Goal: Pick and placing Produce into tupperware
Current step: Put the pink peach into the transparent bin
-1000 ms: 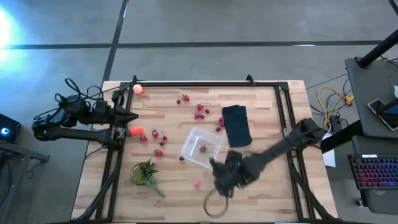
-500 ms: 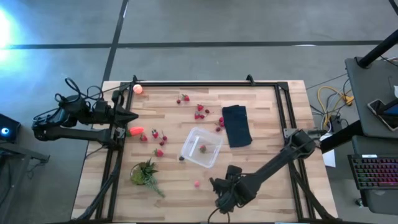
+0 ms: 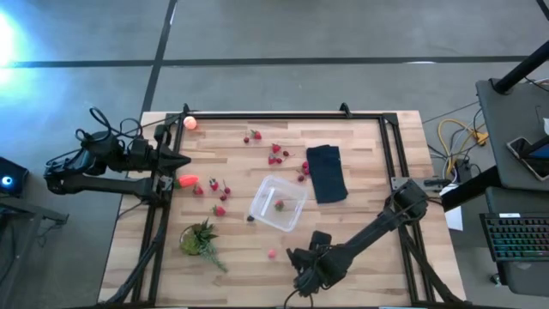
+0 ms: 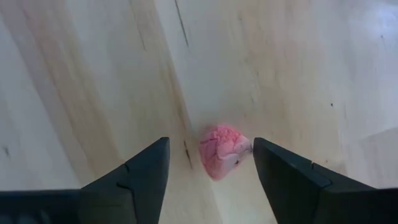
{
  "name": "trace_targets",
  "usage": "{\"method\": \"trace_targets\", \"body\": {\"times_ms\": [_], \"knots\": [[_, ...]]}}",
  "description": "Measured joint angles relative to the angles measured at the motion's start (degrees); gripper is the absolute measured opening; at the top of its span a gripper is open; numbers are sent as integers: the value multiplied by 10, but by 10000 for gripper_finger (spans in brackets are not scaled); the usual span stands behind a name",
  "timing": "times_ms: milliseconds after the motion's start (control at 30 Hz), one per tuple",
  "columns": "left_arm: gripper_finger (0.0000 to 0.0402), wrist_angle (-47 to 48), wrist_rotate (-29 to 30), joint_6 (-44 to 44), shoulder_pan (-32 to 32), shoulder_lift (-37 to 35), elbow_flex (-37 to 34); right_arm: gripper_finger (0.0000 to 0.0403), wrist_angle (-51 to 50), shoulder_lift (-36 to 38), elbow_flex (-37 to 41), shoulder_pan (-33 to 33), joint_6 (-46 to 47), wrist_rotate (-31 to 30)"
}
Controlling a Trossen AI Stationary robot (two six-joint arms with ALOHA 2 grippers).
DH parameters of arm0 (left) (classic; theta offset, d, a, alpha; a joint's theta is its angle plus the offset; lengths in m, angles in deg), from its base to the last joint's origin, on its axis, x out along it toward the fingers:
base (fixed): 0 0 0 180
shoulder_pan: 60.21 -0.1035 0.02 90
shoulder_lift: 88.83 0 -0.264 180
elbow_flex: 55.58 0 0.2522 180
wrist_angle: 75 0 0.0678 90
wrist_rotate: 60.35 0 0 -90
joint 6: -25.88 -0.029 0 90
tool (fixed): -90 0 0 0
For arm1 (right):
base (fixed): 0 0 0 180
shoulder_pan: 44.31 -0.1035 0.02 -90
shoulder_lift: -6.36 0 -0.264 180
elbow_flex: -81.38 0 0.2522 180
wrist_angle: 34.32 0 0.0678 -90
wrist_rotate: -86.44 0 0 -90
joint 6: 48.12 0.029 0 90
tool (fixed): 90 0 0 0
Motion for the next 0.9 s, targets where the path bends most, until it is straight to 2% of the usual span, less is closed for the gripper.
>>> {"method": "trace_targets", "body": {"times_ms": [467, 900], "knots": [[0, 0, 0, 0, 0, 0, 0, 141, -3, 0, 14, 8, 17, -7], [0, 0, 0, 0, 0, 0, 0, 136, -1, 2, 27, 14, 46, -7]]}}
